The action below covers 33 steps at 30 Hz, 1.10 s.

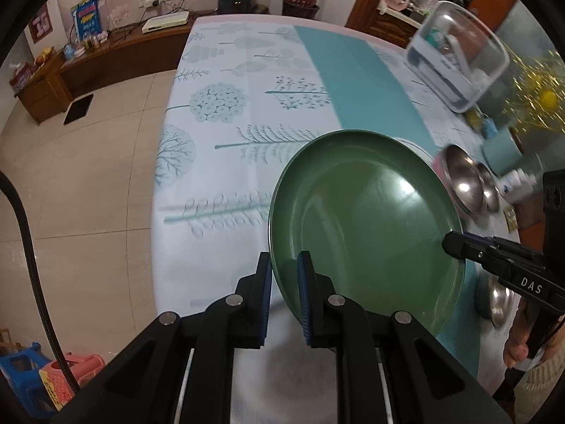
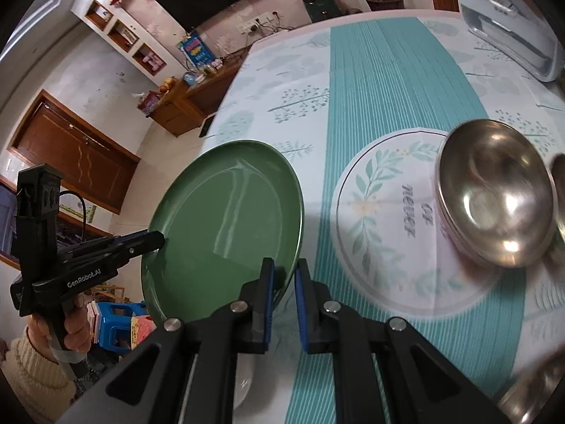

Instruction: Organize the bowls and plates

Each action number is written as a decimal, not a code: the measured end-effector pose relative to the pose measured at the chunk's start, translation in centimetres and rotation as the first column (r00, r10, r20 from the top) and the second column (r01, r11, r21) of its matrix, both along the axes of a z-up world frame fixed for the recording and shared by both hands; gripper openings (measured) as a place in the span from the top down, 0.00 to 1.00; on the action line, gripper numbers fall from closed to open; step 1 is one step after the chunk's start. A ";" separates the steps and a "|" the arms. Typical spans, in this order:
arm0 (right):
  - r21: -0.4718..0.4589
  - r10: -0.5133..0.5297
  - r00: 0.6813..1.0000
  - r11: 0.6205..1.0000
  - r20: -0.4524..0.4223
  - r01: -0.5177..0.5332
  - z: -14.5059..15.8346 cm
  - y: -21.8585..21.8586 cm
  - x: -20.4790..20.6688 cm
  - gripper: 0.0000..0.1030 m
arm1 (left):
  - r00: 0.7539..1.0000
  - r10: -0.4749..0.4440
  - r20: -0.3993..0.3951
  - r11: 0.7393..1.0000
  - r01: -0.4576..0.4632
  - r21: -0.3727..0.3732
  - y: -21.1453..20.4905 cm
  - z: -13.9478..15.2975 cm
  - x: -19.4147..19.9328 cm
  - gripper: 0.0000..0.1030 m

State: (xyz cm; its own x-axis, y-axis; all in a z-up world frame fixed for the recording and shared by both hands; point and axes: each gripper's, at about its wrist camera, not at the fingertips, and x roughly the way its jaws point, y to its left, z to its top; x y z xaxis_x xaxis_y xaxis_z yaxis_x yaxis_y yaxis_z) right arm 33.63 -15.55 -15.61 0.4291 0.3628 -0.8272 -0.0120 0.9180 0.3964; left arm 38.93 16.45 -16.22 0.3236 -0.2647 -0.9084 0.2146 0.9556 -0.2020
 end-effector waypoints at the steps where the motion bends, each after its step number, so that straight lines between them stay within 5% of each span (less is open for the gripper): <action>1: 0.000 0.001 1.000 1.000 0.004 -0.001 0.4 0.2 -0.8 0.89 | 1.000 -0.005 0.001 1.000 0.005 0.000 0.1 0.6 -1.0 0.88; 15: 0.003 0.028 0.999 1.000 0.021 -0.028 4.5 2.6 -16.1 0.89 | 0.998 -0.053 -0.031 0.998 0.053 -0.023 0.8 5.4 -18.8 0.88; 24: 0.005 0.043 0.999 0.999 -0.023 -0.042 1.9 5.3 -25.1 0.89 | 0.993 -0.076 -0.092 0.997 0.073 -0.031 2.6 2.6 -30.2 0.88; 33: -0.019 0.057 0.996 0.998 -0.071 -0.058 -1.3 7.2 -29.0 0.89 | 0.988 -0.088 -0.124 0.996 0.088 -0.004 3.1 -0.7 -34.6 0.86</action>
State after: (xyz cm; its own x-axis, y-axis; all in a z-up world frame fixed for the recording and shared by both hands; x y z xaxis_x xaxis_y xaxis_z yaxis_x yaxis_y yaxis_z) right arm 4.65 -8.31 -16.90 0.3484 0.3675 -0.8623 -0.0378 0.9247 0.3789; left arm 4.32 19.60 -16.91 0.1838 -0.2856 -0.9405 0.2711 0.9345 -0.2308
